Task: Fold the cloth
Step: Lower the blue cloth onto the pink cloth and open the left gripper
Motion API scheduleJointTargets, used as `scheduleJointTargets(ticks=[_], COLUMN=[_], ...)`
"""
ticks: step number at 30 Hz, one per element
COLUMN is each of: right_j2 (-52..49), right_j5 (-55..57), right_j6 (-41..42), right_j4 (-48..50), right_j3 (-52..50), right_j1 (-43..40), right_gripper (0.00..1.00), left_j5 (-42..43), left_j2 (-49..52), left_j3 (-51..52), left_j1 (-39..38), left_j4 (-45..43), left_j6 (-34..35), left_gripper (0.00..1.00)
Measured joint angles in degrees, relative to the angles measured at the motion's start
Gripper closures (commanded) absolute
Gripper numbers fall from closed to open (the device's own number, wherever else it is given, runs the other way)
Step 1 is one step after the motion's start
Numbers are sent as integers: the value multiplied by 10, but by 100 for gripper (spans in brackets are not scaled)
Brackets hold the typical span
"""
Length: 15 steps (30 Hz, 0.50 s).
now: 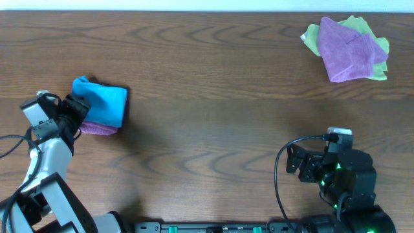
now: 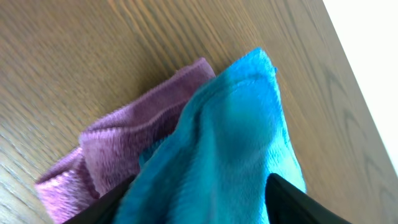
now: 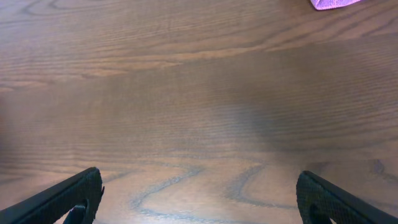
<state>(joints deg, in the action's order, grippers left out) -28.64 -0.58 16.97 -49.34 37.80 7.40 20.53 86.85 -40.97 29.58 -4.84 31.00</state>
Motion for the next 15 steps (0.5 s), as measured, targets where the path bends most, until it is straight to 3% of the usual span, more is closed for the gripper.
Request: scheduleJointTargets(ticks=[3, 10, 15], right_j2=[0, 0, 0], right_j5=[0, 0, 0], right_j6=[0, 0, 0], right_j4=[0, 0, 0], right_j3=[0, 0, 0], right_j1=[0, 0, 0], right_gripper=[1, 1, 1], left_j5=[1, 11, 16], left_j2=[0, -7, -64], left_j3=[0, 0, 0], left_j1=[7, 16, 16], left_j4=[4, 32, 80], left_j6=[4, 2, -13], left_gripper=[2, 5, 5])
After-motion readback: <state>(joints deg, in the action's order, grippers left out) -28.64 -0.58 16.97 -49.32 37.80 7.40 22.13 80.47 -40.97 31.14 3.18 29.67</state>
